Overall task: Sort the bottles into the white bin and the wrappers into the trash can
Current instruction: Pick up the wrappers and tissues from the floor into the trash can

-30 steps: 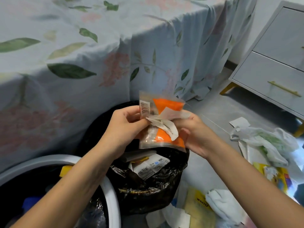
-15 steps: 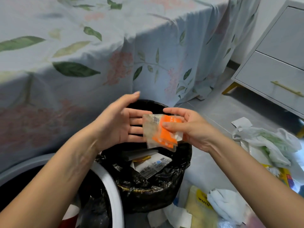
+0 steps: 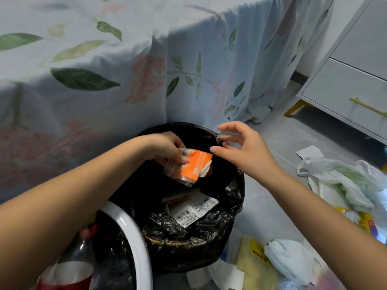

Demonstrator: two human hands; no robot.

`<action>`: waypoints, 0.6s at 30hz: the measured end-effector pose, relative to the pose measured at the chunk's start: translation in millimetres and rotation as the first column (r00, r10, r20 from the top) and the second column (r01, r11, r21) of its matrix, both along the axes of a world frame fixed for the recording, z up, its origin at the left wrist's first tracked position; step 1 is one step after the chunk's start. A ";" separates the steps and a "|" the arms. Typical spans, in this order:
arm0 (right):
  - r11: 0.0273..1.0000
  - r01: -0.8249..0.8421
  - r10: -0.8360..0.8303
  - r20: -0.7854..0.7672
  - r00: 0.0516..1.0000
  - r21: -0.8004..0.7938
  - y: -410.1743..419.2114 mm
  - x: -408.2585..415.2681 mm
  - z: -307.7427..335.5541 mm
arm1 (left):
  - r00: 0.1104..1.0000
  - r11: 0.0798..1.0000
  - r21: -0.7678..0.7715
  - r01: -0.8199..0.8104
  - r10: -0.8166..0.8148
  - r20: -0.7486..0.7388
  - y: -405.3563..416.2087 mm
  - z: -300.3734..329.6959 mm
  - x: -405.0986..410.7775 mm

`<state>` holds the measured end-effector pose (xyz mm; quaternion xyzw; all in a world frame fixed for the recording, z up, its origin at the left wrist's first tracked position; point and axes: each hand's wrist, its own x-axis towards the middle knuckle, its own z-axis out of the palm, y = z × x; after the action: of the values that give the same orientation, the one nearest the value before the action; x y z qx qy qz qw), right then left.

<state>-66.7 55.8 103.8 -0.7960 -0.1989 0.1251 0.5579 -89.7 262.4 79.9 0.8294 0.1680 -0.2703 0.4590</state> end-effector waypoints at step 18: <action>0.978 0.108 -0.106 -0.020 0.994 0.178 -48.7 -9.9 11.6 | 0.892 0.594 0.674 0.440 -0.202 -0.405 -36.7 -117.0 14.3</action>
<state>-76.6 7.1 115.4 -0.7514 -0.1632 0.0807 0.6342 -75.3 225.7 -37.0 0.9114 0.1748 -0.3723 -0.0110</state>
